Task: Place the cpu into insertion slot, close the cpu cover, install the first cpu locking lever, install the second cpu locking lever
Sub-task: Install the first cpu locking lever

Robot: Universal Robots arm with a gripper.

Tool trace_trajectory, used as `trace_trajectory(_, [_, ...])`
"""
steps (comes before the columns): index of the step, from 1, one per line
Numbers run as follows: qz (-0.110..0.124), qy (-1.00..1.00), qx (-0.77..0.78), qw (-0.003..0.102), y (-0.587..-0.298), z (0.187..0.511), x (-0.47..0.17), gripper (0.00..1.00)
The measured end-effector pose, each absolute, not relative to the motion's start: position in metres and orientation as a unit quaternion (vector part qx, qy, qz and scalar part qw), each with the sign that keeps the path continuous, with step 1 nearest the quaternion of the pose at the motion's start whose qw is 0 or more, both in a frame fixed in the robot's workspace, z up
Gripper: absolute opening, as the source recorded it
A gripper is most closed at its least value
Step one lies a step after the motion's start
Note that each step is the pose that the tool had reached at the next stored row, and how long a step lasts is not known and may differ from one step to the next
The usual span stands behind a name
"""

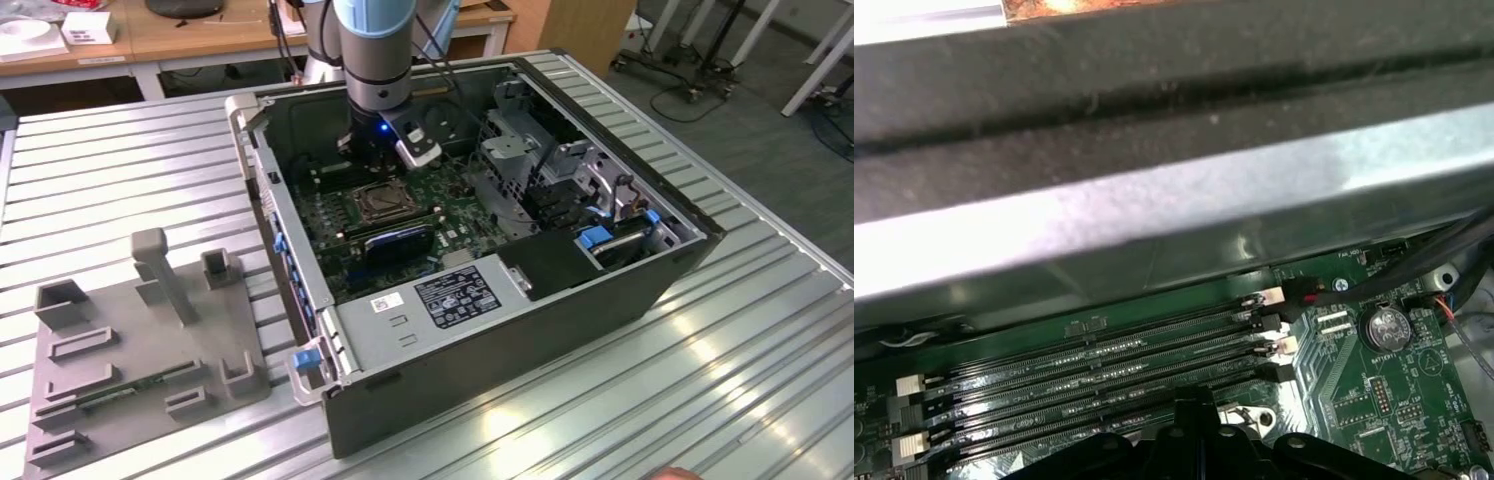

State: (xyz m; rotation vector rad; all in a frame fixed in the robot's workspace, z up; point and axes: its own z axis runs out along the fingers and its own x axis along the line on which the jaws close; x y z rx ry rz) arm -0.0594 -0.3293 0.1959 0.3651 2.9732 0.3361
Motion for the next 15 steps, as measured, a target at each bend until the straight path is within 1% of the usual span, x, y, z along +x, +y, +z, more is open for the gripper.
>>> trace_trajectory(15, [0.111, 0.984, 0.121, 0.064, -0.3285, 0.199, -0.0593, 0.1])
